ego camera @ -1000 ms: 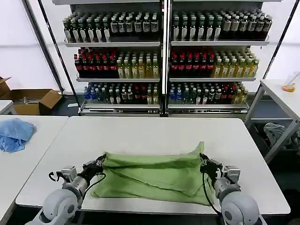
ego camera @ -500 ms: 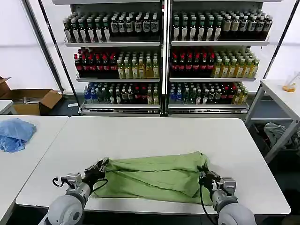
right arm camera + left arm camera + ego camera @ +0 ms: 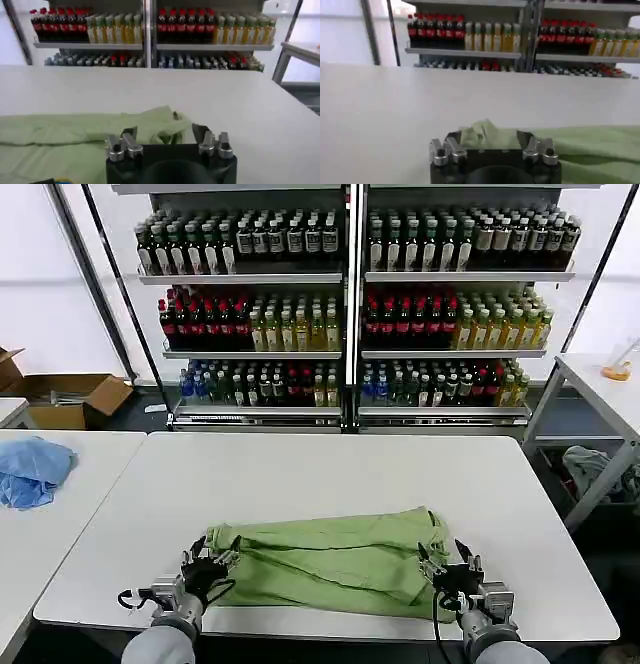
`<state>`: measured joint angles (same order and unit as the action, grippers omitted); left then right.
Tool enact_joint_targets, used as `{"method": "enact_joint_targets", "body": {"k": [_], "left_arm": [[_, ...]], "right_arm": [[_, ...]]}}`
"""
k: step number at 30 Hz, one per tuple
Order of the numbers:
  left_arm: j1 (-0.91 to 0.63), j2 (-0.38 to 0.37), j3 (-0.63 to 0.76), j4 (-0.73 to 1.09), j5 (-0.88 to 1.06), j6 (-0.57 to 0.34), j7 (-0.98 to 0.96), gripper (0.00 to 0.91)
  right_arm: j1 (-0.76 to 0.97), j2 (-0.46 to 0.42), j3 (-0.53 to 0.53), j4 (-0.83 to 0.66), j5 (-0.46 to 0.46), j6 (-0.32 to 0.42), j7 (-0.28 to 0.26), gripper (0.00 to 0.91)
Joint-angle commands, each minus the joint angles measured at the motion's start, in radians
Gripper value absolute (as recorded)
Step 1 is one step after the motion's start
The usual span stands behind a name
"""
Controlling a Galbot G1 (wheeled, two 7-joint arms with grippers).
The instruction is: Fold and organize the clothes.
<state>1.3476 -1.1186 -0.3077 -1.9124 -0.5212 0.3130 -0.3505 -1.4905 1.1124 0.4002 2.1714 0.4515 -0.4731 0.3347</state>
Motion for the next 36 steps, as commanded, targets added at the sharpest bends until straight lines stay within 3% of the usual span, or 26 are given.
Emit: {"method": "enact_joint_targets", "body": {"k": [1, 5, 15, 19, 24, 31, 36], "left_arm": [[0.007, -0.087, 0.015, 0.078, 0.133, -0.017, -0.044, 0.060], [0.032, -0.085, 0.013, 0.065, 0.131, -0.022, -0.038, 0.020], [0.035, -0.084, -0.028, 0.050, 0.061, -0.037, -0.026, 0.030], [0.030, -0.048, -0.085, 0.035, -0.011, -0.039, -0.015, 0.030], [0.037, 0.037, -0.222, 0.016, -0.112, -0.029, -0.014, 0.030], [0.040, 0.247, -0.474, 0.070, -0.243, -0.032, -0.002, 0.030], [0.025, 0.313, -0.559, 0.088, -0.314, -0.029, 0.012, 0.020]], "right_arm": [[-0.037, 0.002, 0.006, 0.020, -0.035, 0.021, -0.002, 0.907], [-0.038, -0.002, 0.009, 0.022, -0.033, 0.022, -0.002, 0.907], [-0.033, -0.012, 0.011, 0.028, -0.028, 0.023, 0.002, 0.907], [-0.031, -0.018, 0.018, 0.029, -0.022, 0.025, 0.003, 0.907], [-0.015, -0.031, 0.032, 0.034, -0.001, 0.024, 0.003, 0.907], [0.007, -0.048, 0.041, 0.027, 0.021, 0.024, 0.002, 0.907], [0.014, -0.048, 0.034, 0.020, 0.021, 0.025, 0.000, 0.907]]}}
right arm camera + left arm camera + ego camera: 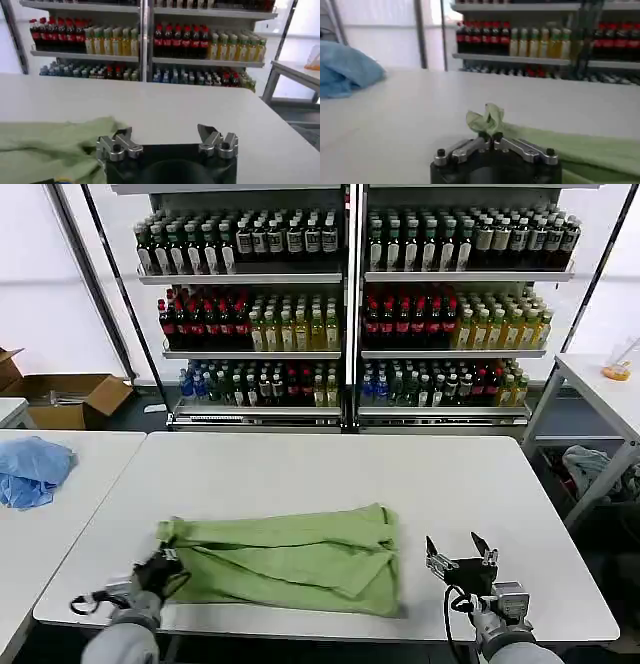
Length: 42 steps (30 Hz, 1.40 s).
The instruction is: Fold and organize the clothes.
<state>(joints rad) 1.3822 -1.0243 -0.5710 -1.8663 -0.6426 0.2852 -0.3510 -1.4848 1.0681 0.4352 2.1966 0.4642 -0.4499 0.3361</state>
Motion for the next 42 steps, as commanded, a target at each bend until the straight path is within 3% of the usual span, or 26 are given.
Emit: {"method": "enact_joint_targets", "body": {"k": [1, 7, 12, 18, 23, 36, 37, 38, 42], "left_arm": [[-0.012, 0.219, -0.300, 0.020, -0.230, 0.001, 0.023, 0.030], [-0.037, 0.131, -0.195, -0.177, -0.530, 0.041, 0.075, 0.030], [-0.044, 0.017, -0.039, -0.270, -0.628, 0.046, 0.102, 0.030], [-0.091, -0.081, 0.135, -0.234, -0.640, 0.038, 0.102, 0.030], [-0.127, -0.115, 0.233, -0.187, -0.627, 0.033, 0.102, 0.030], [-0.193, -0.169, 0.321, -0.055, -0.523, 0.041, 0.115, 0.040], [-0.192, -0.169, 0.325, -0.059, -0.507, 0.041, 0.126, 0.605], [-0.192, -0.169, 0.328, -0.066, -0.490, 0.044, 0.138, 0.907], [-0.192, -0.168, 0.329, -0.093, -0.480, 0.046, 0.178, 0.907]], "right_arm": [[0.009, -0.003, -0.003, -0.005, 0.008, 0.001, -0.001, 0.907], [0.007, -0.004, -0.002, -0.007, 0.007, 0.001, -0.001, 0.907], [0.006, -0.008, 0.003, -0.016, 0.007, 0.001, -0.002, 0.907], [0.012, -0.008, 0.001, -0.021, 0.005, 0.000, -0.002, 0.907], [0.013, -0.012, 0.002, -0.027, 0.005, 0.001, -0.003, 0.907], [0.012, -0.008, 0.006, -0.028, 0.005, 0.004, -0.005, 0.907], [0.012, -0.008, 0.006, -0.028, 0.005, 0.004, -0.005, 0.907], [0.011, -0.008, 0.006, -0.029, 0.004, 0.004, -0.006, 0.907], [0.012, -0.008, 0.003, -0.029, 0.003, 0.005, -0.007, 0.907]]}}
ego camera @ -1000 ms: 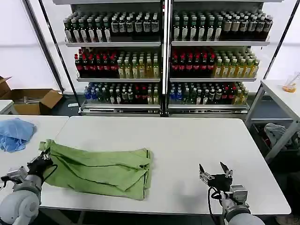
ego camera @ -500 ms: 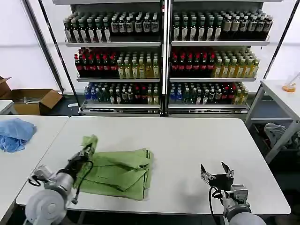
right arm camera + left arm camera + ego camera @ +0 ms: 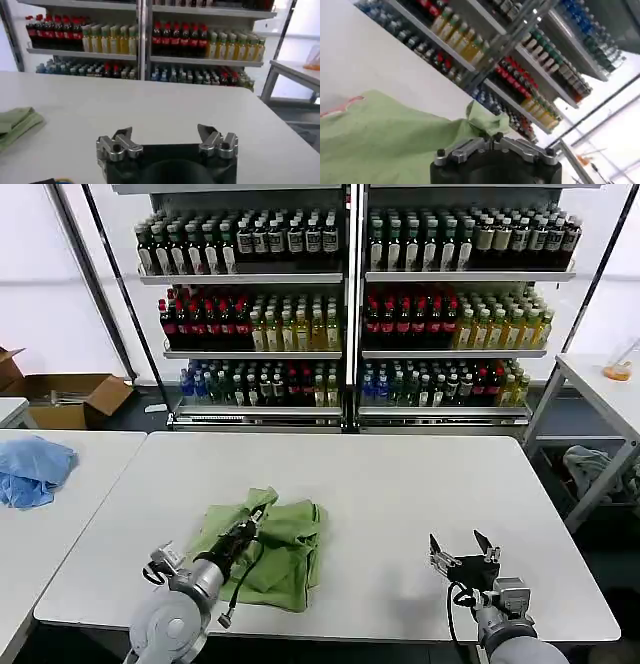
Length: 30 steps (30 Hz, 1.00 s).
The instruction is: Fold and organize the clothes.
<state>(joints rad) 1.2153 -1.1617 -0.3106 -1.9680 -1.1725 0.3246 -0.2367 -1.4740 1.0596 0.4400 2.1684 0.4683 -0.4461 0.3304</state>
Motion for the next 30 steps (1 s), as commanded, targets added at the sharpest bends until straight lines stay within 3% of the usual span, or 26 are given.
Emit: {"method": "enact_joint_targets", "body": {"k": [1, 7, 10, 14, 19, 24, 30], "left_arm": [[-0.026, -0.031, 0.068, 0.003, 0.048, 0.005, 0.072, 0.907], [-0.020, -0.043, 0.035, -0.039, 0.056, 0.005, 0.082, 0.907], [0.005, 0.000, -0.012, -0.066, 0.072, 0.007, 0.081, 0.907], [0.063, 0.063, -0.113, -0.071, 0.096, -0.004, 0.052, 0.907], [0.143, 0.067, -0.261, -0.018, 0.126, -0.004, 0.027, 0.907], [0.202, 0.094, -0.291, 0.025, 0.303, -0.025, 0.062, 0.907], [0.184, 0.103, -0.273, 0.101, 0.371, -0.040, 0.090, 0.907]], "right_arm": [[0.002, 0.000, -0.002, -0.001, -0.001, 0.001, -0.001, 0.907], [0.004, 0.000, -0.009, -0.001, -0.002, 0.002, -0.003, 0.907], [0.010, -0.002, -0.014, -0.003, -0.001, 0.004, -0.007, 0.907], [0.019, 0.005, -0.023, -0.008, -0.002, 0.007, -0.009, 0.907], [0.024, 0.025, -0.040, -0.008, -0.010, 0.008, -0.011, 0.907], [0.021, 0.019, -0.046, -0.005, -0.014, 0.010, -0.013, 0.907], [0.014, 0.014, -0.040, -0.003, -0.013, 0.011, -0.013, 0.907]]}}
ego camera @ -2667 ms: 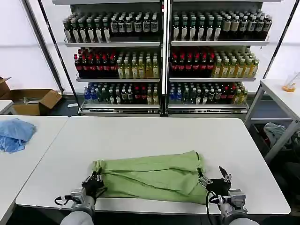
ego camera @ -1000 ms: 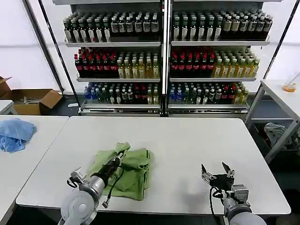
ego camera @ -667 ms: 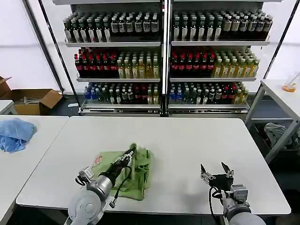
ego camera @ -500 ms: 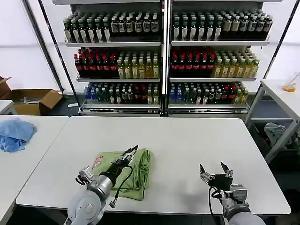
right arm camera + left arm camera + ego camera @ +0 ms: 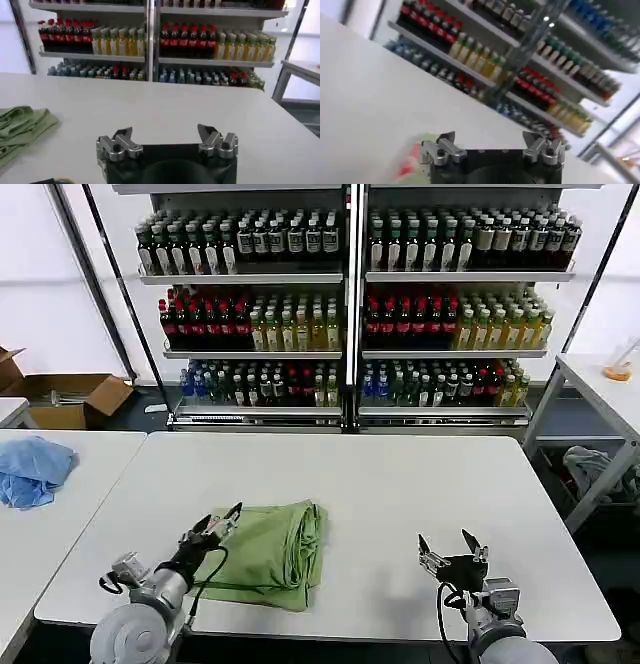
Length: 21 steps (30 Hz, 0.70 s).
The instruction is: Fold and organize the clothes.
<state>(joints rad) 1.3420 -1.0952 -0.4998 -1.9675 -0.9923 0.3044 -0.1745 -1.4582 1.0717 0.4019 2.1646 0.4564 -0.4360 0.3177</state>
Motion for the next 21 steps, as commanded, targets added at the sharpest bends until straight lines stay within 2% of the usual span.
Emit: {"method": "enact_joint_targets", "body": {"k": [1, 11, 21], "left_arm": [[0.053, 0.034, -0.078, 0.113, 0.191, -0.019, 0.031, 0.907], [-0.015, -0.017, 0.003, 0.218, 0.201, -0.019, 0.059, 0.907], [-0.055, -0.038, 0.056, 0.215, 0.136, -0.015, 0.074, 0.907]], "right_arm": [[-0.003, 0.001, -0.001, 0.001, -0.001, 0.002, 0.000, 0.907], [-0.014, -0.006, 0.010, 0.011, 0.000, 0.001, 0.000, 0.907], [-0.024, -0.006, 0.023, 0.023, 0.000, -0.003, 0.002, 0.907]]}}
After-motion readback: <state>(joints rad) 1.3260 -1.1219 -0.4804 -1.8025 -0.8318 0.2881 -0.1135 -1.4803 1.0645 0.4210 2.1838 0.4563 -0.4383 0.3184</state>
